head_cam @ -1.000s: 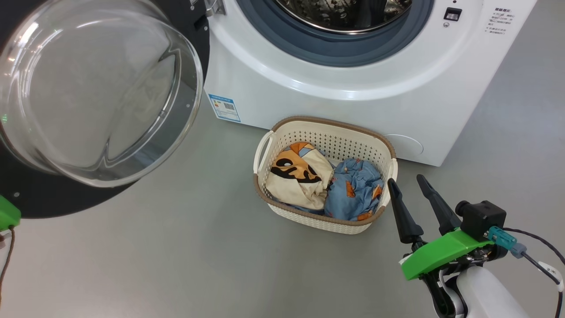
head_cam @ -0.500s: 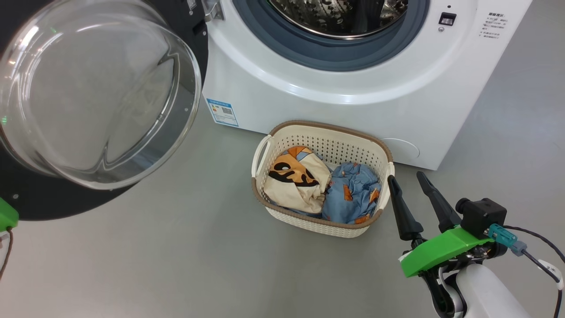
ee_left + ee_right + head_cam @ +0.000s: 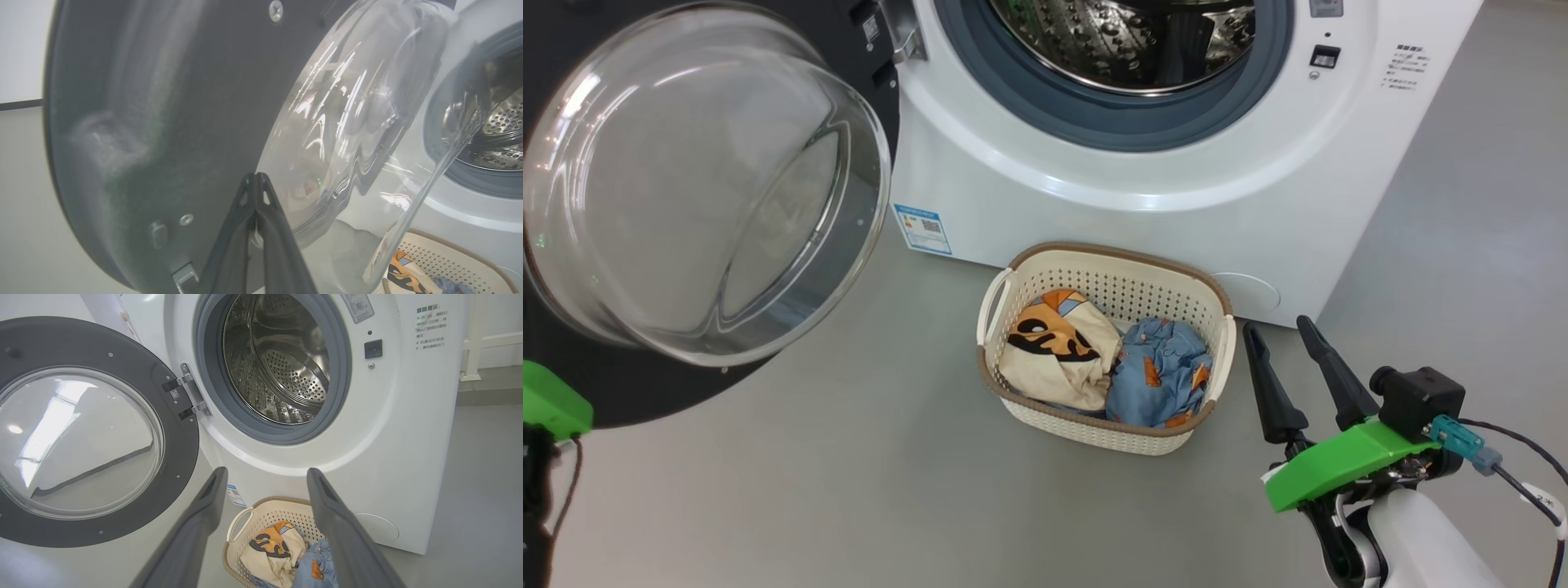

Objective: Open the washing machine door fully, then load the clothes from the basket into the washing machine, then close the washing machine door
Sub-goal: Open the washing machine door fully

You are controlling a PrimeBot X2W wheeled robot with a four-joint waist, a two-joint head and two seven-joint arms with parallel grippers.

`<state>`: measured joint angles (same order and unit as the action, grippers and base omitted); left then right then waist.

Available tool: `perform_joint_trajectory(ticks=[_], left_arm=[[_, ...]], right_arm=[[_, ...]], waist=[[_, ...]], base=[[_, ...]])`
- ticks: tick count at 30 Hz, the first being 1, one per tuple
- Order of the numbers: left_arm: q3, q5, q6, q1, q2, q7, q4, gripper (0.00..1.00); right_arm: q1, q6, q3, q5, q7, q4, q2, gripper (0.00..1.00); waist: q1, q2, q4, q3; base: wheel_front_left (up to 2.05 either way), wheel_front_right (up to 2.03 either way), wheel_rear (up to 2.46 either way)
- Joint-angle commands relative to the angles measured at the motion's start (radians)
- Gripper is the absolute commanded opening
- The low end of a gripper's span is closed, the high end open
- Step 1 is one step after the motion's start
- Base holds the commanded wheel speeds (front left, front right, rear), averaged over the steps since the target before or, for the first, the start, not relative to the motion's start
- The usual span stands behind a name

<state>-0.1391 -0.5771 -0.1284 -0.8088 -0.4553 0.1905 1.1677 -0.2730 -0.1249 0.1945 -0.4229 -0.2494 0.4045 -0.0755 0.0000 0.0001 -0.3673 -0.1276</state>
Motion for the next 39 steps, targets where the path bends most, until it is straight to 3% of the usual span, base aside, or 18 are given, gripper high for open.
perform_joint_trajectory(ticks=[1,2,3,4,5,6,7,18,29,39], left_arm=[[0.009,-0.024,-0.002,0.023,-0.059,0.017,-0.053,0.09],[0.001,-0.035,-0.002,0.039,-0.058,0.02,-0.072,0.18],[-0.006,-0.046,-0.002,0.055,-0.057,0.023,-0.092,0.42],[-0.006,-0.046,-0.002,0.055,-0.057,0.023,-0.092,0.42],[-0.013,-0.058,-0.002,0.072,-0.055,0.025,-0.112,0.49],[-0.02,-0.069,-0.002,0.089,-0.054,0.028,-0.131,0.86],[-0.025,-0.079,-0.002,0.105,-0.051,0.03,-0.151,1.0],[-0.038,-0.13,0.007,0.291,-0.022,0.059,-0.396,1.0],[-0.052,-0.132,0.104,0.498,0.031,0.057,-0.694,1.0],[-0.047,-0.122,0.169,0.618,0.053,0.063,-0.858,1.0]], right_arm=[[0.01,-0.006,0.023,-0.003,-0.012,-0.028,0.003,1.0],[0.013,-0.006,0.023,-0.004,-0.012,-0.029,0.002,1.0],[0.016,-0.006,0.023,-0.005,-0.012,-0.03,0.001,1.0],[0.016,-0.006,0.023,-0.005,-0.012,-0.03,0.001,1.0],[0.018,-0.006,0.022,-0.006,-0.012,-0.031,0.0,1.0],[0.021,-0.006,0.022,-0.007,-0.012,-0.033,-0.001,1.0],[0.024,-0.006,0.021,-0.008,-0.012,-0.035,-0.002,1.0],[0.052,-0.006,0.025,-0.008,-0.012,-0.048,-0.019,1.0],[0.069,-0.006,0.05,-0.02,-0.012,-0.056,-0.052,1.0],[0.06,-0.006,0.057,-0.017,-0.012,-0.068,-0.078,1.0]], waist=[[0.0,-0.0001,0.013,0.014],[0.0,-0.0001,0.018,0.019],[0.0,-0.0001,0.024,0.023],[0.0,-0.0001,0.024,0.023],[0.0,-0.0001,0.03,0.028],[0.0,-0.0001,0.035,0.033],[0.0,-0.0001,0.041,0.037],[0.0,-0.0001,0.14,0.086],[0.0,-0.0001,0.275,0.135],[0.0,-0.0001,0.37,0.14]], base=[[0.0,0.0,0.0],[0.0,0.0,0.0],[0.0,0.0,0.0],[0.0,0.0,0.0],[0.0,0.0,0.0],[0.0,0.0,0.0],[0.0,0.0,0.0],[0.0,0.0,0.0],[0.0,0.0,0.0],[0.0,0.0,0.0]])
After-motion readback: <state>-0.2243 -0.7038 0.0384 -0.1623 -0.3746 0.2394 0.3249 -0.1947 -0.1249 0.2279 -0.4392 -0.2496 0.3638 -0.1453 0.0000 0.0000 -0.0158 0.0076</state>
